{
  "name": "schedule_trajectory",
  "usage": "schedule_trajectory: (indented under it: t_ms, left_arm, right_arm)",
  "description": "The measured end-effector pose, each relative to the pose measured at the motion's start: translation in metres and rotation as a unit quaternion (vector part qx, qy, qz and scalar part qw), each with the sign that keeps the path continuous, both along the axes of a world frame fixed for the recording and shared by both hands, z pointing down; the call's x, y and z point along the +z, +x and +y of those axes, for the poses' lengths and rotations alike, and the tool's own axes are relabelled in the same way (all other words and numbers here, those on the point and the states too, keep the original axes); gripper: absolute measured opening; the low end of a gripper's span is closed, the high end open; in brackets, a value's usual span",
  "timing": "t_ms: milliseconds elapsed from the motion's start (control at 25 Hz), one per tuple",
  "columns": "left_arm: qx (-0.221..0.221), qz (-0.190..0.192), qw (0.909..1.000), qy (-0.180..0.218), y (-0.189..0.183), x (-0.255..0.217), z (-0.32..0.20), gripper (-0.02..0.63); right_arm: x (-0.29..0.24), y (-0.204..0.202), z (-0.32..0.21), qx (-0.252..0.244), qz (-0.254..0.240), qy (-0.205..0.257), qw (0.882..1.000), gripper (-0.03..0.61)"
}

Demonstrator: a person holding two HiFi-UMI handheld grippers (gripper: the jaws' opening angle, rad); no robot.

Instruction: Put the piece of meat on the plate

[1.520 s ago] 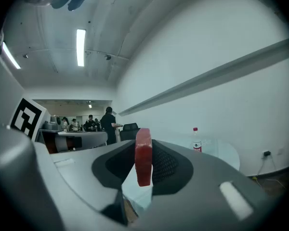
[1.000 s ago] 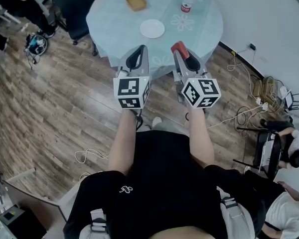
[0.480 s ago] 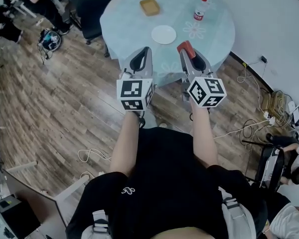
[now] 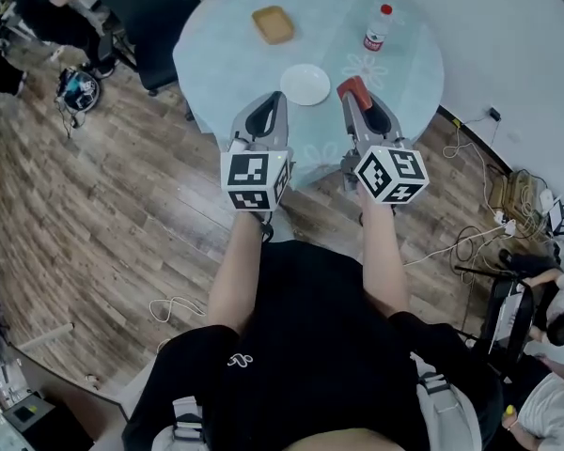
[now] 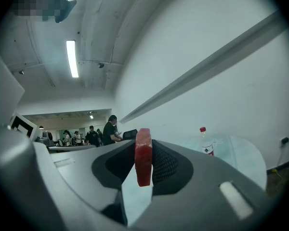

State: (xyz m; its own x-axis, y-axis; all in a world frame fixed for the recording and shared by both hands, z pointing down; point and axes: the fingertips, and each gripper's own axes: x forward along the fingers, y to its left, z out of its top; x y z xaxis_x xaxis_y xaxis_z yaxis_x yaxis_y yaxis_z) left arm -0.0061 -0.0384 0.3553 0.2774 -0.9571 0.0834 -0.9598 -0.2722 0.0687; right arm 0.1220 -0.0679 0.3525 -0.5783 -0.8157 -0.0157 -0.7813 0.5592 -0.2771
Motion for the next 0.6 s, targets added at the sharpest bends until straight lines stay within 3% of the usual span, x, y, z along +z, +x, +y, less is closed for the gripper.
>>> schedule_trajectory:
  t_ms: [360,600]
  left_arm:
    - [0.046,-0.001,0.9981,-0.041,-0.052,0.026,-0.121,-0.005]
    - [0.072,0.015,0.9943,-0.077,-0.062,0.055,-0.166,-0.005]
  right_arm:
    - [0.024,-0.054,-0.108,0.045,-0.002,-0.031,0.999,0.103]
    - [0.047,-0.054,-0.134,0.079,0.023,-0.062,0.995,0.101]
